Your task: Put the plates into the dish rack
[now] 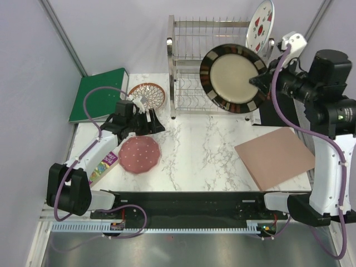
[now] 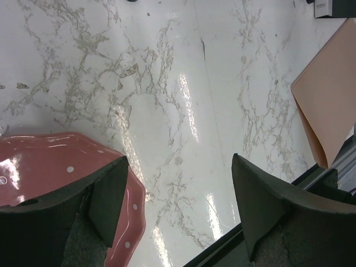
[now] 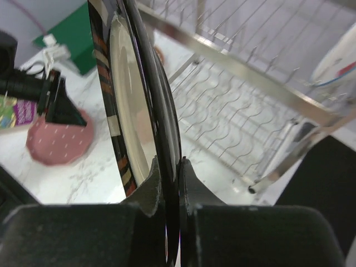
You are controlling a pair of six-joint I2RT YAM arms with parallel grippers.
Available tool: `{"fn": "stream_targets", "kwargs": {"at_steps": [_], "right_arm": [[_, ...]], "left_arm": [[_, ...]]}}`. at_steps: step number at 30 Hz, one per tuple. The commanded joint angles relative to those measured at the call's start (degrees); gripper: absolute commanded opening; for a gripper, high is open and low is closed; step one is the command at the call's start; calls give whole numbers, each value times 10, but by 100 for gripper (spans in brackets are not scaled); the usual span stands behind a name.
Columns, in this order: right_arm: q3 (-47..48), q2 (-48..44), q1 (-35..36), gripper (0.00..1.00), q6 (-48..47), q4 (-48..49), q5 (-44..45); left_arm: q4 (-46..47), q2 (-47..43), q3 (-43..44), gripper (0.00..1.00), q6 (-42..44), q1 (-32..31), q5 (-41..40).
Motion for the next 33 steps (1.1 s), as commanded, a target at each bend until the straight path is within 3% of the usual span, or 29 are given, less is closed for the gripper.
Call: {"fn": "stream_targets", "kwargs": {"at_steps": [1, 6, 13, 15, 23, 30, 33], "right_arm": [[81, 13, -9, 0, 87, 121, 130], [158, 65, -15, 0, 170, 230, 355], [190, 111, -7, 0, 192, 365, 451], [187, 120, 14, 0, 171, 390, 466], [204, 183, 136, 0, -68, 504, 700], [204, 230, 177, 0, -145, 569, 787], [246, 270, 186, 0, -161, 554, 816]], "left_arm": [[42, 3, 18, 82, 20, 0, -6], [65, 3, 17, 81, 3, 0, -5], [94, -20, -14, 81, -22, -1, -8], [98, -24, -28, 81, -23, 0, -6], [99, -26, -40, 80, -24, 0, -4], [110, -28, -51, 81, -27, -1, -16], [115, -33, -58, 81, -34, -1, -12]]}}
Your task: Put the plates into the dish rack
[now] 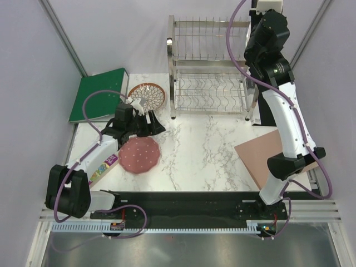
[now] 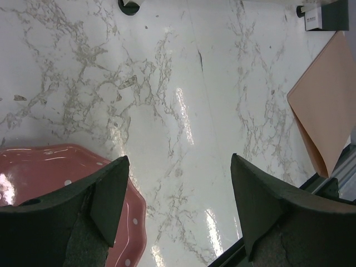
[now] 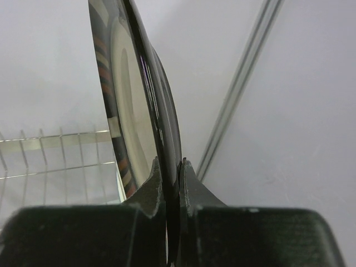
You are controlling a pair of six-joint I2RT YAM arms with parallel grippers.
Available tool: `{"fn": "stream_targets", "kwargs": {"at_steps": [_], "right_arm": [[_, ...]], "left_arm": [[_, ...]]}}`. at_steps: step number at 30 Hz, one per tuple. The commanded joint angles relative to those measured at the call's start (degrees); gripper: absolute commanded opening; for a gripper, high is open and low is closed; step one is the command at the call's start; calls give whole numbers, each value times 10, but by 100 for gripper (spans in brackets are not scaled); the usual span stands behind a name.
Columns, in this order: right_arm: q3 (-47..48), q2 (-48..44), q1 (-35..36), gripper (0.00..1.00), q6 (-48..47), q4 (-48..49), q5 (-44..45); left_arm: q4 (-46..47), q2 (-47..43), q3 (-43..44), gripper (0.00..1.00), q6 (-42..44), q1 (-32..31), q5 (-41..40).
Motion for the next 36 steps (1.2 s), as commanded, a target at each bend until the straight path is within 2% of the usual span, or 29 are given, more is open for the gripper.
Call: {"fn": "stream_targets", "kwargs": {"at_steps": [1, 28, 36], "right_arm": [[88, 20, 11, 0, -46, 108, 74], [42, 94, 13, 0, -5, 48, 35], [37, 114, -7, 0, 16, 46, 34]], "left_arm": [[33, -22, -11, 81, -21, 0, -10], [68, 7, -38, 81, -18, 1, -27], [68, 20, -31, 81, -19, 0, -27]]}}
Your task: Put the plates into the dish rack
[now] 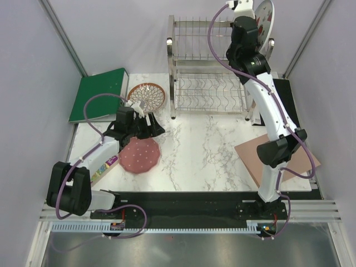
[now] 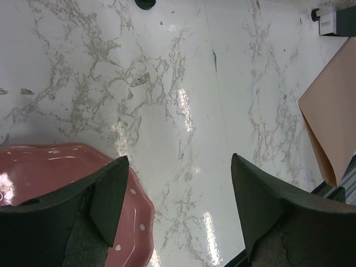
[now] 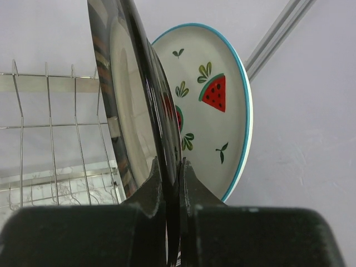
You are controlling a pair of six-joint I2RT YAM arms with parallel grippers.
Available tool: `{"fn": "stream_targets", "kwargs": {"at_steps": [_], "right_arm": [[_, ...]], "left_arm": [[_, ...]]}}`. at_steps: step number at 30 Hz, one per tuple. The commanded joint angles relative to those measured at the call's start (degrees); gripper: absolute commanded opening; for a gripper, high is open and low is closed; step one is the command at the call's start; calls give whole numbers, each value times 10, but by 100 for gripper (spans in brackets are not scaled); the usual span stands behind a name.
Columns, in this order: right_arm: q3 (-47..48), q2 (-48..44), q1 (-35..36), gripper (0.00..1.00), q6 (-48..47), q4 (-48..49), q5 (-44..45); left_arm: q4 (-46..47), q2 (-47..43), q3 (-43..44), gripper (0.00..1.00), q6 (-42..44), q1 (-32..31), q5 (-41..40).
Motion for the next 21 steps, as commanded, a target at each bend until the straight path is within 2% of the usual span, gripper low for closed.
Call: {"fn": "stream_targets", "kwargs": {"at_steps": [1, 5, 8, 9, 10, 14, 18, 21], "right_arm": [[8, -7, -9, 0, 45, 80, -14], [-5, 0, -33, 0, 63, 74, -22], [-13, -2, -40, 29, 64, 73, -40], [-13, -4, -41, 45, 63, 73, -45], [-13, -13, -40, 49, 64, 73, -52], [-40, -52, -31, 56, 41, 114, -69], [-61, -103, -1, 60, -20, 134, -76], [-106, -190, 16, 62, -6, 128, -108]], "left_arm": [[27, 9, 4, 81, -5, 0, -10], [26, 12, 8, 81, -5, 0, -7], [24, 15, 12, 81, -4, 0, -7], [22, 14, 13, 82, -3, 0, -8], [21, 14, 12, 82, -1, 1, -9], [9, 4, 15, 82, 9, 1, -20], [-50, -10, 58, 84, 89, 15, -45], [-80, -35, 69, 85, 140, 48, -54]]}}
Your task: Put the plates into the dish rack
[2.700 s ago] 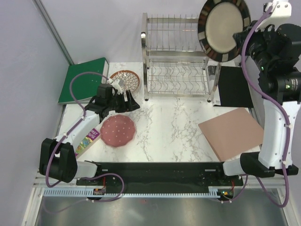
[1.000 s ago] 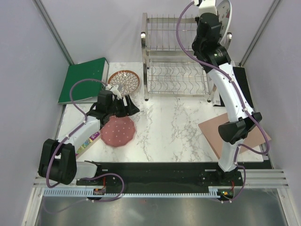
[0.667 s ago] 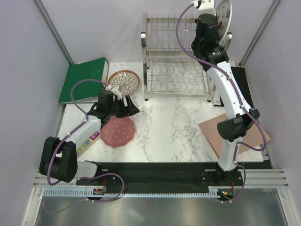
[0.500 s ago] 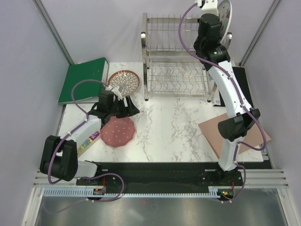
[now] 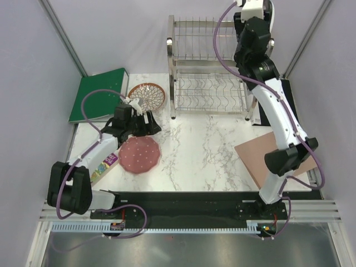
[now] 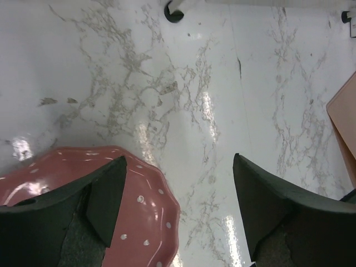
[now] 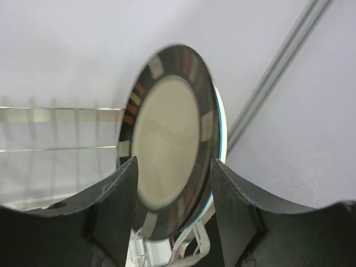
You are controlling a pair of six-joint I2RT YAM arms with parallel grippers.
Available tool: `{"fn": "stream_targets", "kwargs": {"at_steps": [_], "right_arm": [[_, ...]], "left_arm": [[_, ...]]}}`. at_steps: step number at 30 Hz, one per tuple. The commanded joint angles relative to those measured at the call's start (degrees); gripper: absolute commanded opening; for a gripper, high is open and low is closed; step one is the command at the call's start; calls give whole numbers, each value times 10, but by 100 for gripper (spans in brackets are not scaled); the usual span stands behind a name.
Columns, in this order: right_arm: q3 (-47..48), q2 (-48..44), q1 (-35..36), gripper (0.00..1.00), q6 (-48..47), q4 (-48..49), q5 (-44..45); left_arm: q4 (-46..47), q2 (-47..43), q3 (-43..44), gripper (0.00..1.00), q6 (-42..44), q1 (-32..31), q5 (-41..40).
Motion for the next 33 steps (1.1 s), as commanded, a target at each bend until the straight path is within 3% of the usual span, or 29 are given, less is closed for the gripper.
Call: {"fn": "stream_targets", "kwargs": {"at_steps": [1, 7, 9, 12, 20, 24, 29, 33], "right_arm": [[-44, -145, 32, 62, -3, 38, -75], [-215, -320, 32, 71, 109, -13, -250], [-228, -351, 30, 72, 164, -36, -259], [-234, -369, -6, 79, 265, -119, -377], [-495, -415, -23, 79, 362, -113, -733], [-619, -411, -23, 79, 395, -56, -755], [-658, -356, -19, 76, 434, -41, -832], [-712, -356, 1, 76, 460, 22, -832]], "left_arm": [[-47, -52, 42, 85, 105, 56, -24], [-115, -89, 59, 88, 174, 171, -5], [-160, -75, 82, 88, 203, 210, 2], [-195, -56, 102, 88, 234, 252, 16], [-225, -31, 75, 83, 299, 283, 85], [-263, 10, 82, 77, 321, 284, 126], [-283, 64, 91, 68, 351, 285, 144], [-301, 84, 89, 63, 378, 285, 117]]}}
